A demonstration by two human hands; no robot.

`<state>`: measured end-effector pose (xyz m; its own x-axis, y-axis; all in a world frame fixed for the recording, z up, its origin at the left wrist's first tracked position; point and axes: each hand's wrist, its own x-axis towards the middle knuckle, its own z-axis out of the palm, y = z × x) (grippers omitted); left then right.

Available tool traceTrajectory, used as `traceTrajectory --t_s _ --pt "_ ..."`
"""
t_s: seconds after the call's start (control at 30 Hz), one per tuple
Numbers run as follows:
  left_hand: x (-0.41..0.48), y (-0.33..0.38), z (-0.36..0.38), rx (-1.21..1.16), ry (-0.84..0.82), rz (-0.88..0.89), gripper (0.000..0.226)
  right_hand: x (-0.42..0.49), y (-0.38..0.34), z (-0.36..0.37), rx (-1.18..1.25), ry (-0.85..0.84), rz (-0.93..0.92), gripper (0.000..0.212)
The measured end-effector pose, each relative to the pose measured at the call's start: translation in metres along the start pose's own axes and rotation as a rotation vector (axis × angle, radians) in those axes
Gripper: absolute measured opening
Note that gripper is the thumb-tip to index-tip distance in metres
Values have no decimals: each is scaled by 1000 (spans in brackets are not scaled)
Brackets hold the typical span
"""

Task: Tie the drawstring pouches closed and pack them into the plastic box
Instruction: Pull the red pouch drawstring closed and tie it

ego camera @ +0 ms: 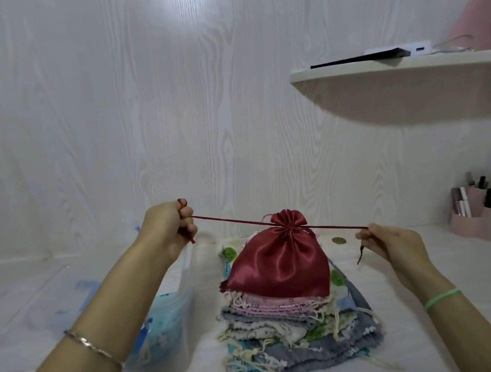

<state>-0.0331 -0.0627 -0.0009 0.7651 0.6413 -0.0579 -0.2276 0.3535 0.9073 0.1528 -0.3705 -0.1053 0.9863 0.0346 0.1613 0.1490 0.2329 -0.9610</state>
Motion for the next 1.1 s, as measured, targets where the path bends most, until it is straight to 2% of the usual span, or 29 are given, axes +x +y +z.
traceTrajectory --t_s 0.1,0.17,0.2,0.27,0.37,0.4,0.43,0.53,0.57,0.67,0.8,0.87,1.0,1.1 --pt "0 3 2 34 -20 -6 30 8 -12 4 302 -6 83 14" --pt "-1 6 1 49 -72 -46 28 9 -25 13 534 -85 156 7" --pt "-2 7 0 76 -118 -76 27 9 -30 15 628 -148 178 19" --pt "-6 10 -6 173 -243 -150 23 9 -34 13 735 -361 235 47" --pt "-14 18 -19 317 -505 -310 18 0 -28 8 695 -841 362 19" --pt "-16 21 -22 377 -594 -354 18 -1 -25 3 633 -984 369 27" --pt "-17 21 -24 455 -664 -378 19 -7 -24 2 491 -1045 357 29" --pt "-16 12 -14 706 -741 -321 22 -13 -20 11 32 -1011 400 52" --pt "-16 7 -6 766 -733 -279 22 -17 -21 21 -21 -957 387 50" --pt "-14 -4 21 825 -732 -185 19 -24 -28 56 -46 -763 347 10" --pt "-15 -4 47 900 -872 -94 16 -27 -33 95 -52 -591 206 11" --pt "-16 -3 56 901 -892 -30 18 -32 -36 107 -175 -645 176 12" --pt "-8 -20 71 914 -637 176 15 -51 -35 118 -99 -890 317 28" --pt "4 -45 75 885 -452 220 15 -59 -31 119 -11 -873 349 32"
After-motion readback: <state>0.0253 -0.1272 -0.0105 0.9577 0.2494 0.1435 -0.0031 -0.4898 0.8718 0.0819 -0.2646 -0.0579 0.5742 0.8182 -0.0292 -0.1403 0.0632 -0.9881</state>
